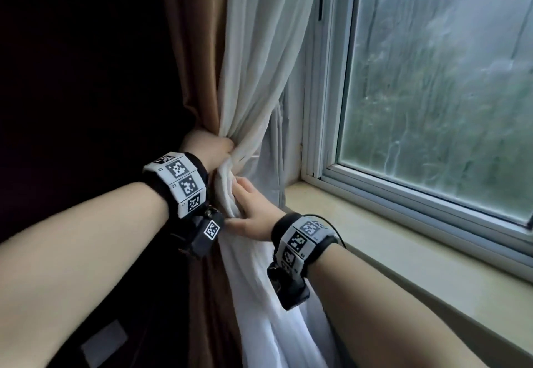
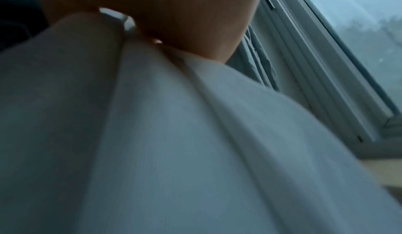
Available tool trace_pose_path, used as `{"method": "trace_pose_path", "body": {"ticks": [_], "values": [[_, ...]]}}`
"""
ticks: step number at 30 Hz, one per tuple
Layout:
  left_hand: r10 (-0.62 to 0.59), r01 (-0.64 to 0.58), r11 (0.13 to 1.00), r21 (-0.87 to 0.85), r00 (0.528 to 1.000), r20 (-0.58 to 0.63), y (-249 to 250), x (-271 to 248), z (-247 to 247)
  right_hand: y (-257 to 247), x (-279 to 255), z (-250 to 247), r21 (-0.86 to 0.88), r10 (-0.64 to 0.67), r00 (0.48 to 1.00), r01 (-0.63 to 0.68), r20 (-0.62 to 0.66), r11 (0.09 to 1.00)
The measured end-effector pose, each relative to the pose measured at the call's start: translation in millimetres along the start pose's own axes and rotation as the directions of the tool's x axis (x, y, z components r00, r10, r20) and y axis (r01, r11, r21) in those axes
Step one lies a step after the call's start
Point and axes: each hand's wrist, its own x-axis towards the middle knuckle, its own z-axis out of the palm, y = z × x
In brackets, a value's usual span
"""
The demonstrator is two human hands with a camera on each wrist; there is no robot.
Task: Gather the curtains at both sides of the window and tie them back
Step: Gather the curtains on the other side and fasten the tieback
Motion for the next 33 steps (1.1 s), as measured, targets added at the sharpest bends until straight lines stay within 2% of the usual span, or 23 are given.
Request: {"method": "trace_pose_path", "body": {"ticks": [1, 2, 3, 4, 5, 6, 7, 8, 10, 12, 13, 16, 19, 23, 26, 29, 31, 33], "values": [[-0.003, 0.004, 1.0, 0.016, 1.0, -0.029, -4, 2, -6, 4, 0, -1, 0.12, -0.02, 0.998, 0.012, 0.067, 0.993], [-0.009, 0.01, 0.999, 0.034, 0.999, -0.049, -8, 4, -11, 9, -2, -4, 0.3, -0.023, 0.997, 0.0, 0.075, 0.954], [-0.002, 0.005, 0.999, 0.041, 0.997, -0.074, -11, 7, -15, 14, -3, -9, 0.484, 0.02, 1.0, -0.017, -0.001, 0.875], [-0.005, 0.008, 0.999, 0.031, 0.996, -0.088, -15, 10, -19, 22, -3, -14, 0.627, 0.117, 0.983, -0.001, -0.143, 0.779], [-0.006, 0.007, 1.0, 0.016, 0.995, -0.101, -19, 12, -23, 32, -3, -21, 0.692, 0.27, 0.91, 0.024, -0.313, 0.722], [-0.011, 0.012, 1.0, 0.011, 0.994, -0.107, -23, 14, -27, 44, 0, -26, 0.691, 0.417, 0.791, 0.01, -0.447, 0.723], [-0.013, 0.014, 1.0, 0.013, 0.994, -0.107, -27, 16, -30, 55, 5, -30, 0.681, 0.511, 0.697, -0.045, -0.503, 0.731], [-0.024, 0.025, 1.0, 0.006, 0.995, -0.099, -30, 17, -33, 62, 11, -31, 0.679, 0.567, 0.674, -0.13, -0.474, 0.723], [-0.041, 0.04, 0.999, -0.019, 0.996, -0.075, -33, 17, -36, 65, 27, -27, 0.641, 0.575, 0.755, -0.278, -0.314, 0.716], [-0.048, 0.043, 0.997, -0.066, 0.997, -0.064, -36, 15, -37, 61, 43, -16, 0.564, 0.531, 0.8, -0.312, -0.278, 0.765], [-0.051, 0.045, 0.995, -0.088, 0.996, -0.07, -38, 15, -37, 58, 51, -11, 0.522, 0.507, 0.796, -0.294, -0.33, 0.8], [-0.033, 0.023, 0.995, -0.102, 0.994, -0.104, -43, 16, -32, 50, 55, -2, 0.448, 0.451, 0.738, -0.223, -0.503, 0.866], [0.014, -0.036, 0.986, -0.163, 0.991, -0.132, -45, 15, -23, 51, 40, 5, 0.425, 0.368, 0.718, -0.111, -0.591, 0.899], [0.039, -0.066, 0.978, -0.197, 0.99, -0.136, -42, 19, -10, 30, 22, 12, 0.304, 0.175, 0.776, 0.023, -0.606, 0.952], [0.059, -0.079, 0.983, -0.164, 0.991, -0.121, -41, 24, -2, 8, 20, 14, 0.146, 0.059, 0.841, 0.023, -0.537, 0.989], [0.041, -0.056, 0.985, -0.163, 0.995, -0.094, -42, 26, 4, -12, 26, 20, 0.037, 0.032, 0.896, -0.018, -0.442, 0.999], [-0.009, -0.006, 0.982, -0.189, 0.997, -0.076, -43, 27, 4, -24, 34, 26, -0.001, 0.064, 0.907, -0.071, -0.416, 0.997], [-0.065, 0.054, 0.945, -0.323, 0.998, -0.023, -46, 26, -1, -32, 41, 31, -0.023, 0.094, 0.912, -0.112, -0.4, 0.993]]}}
